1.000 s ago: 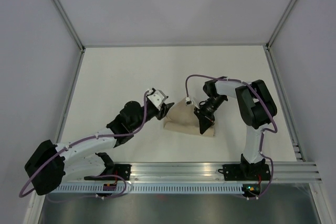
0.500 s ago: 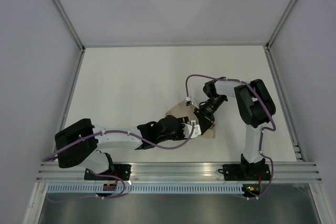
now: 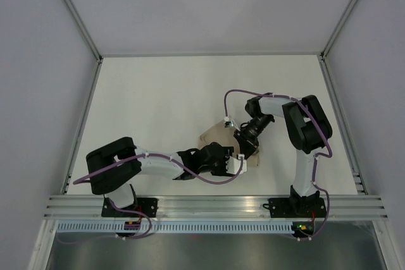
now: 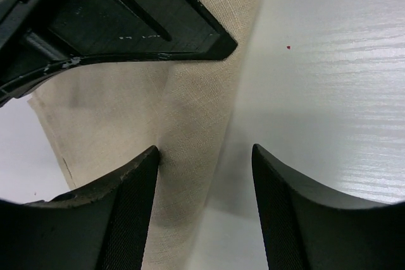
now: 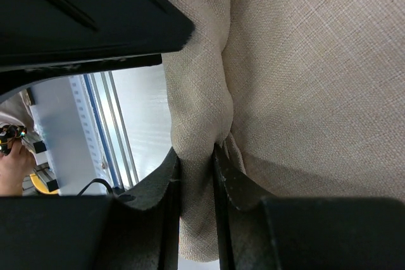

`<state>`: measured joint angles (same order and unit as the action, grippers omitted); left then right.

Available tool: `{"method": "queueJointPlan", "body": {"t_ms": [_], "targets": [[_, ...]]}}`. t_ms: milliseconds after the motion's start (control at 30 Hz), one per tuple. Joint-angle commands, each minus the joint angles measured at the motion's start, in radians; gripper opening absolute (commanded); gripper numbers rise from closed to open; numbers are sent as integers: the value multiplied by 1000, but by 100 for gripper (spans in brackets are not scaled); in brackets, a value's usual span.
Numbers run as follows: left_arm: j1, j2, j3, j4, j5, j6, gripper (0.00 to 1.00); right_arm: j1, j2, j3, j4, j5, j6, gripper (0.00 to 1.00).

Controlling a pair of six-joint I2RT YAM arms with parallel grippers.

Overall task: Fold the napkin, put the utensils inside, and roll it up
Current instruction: Roll the napkin with the utensil

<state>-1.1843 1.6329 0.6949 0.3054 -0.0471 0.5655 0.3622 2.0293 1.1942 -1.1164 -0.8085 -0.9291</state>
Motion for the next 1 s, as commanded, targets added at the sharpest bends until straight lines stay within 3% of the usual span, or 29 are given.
{"method": "queueJointPlan", "body": {"t_ms": [0,200,500,600,633,733,967], "targets": [[0,34,31,66,30,56,65,6,77,-31,178,180,-57,0],[29,76,22,106,42,33,60,6,72,-35,181,183,-53,1],[37,140,46,57,139,-19,15,6,17,-64,219,196,-36,2],[44,143,60,37,180,-52,2,6,-42,-87,251,196,-11,20],[49,145,66,14,212,-61,2,6,-61,-91,259,192,1,33],[80,157,98,-35,297,-108,2,3,-148,-97,254,160,15,50],[158,173,124,-84,437,-211,2,-69,-296,-58,299,100,165,59]]}}
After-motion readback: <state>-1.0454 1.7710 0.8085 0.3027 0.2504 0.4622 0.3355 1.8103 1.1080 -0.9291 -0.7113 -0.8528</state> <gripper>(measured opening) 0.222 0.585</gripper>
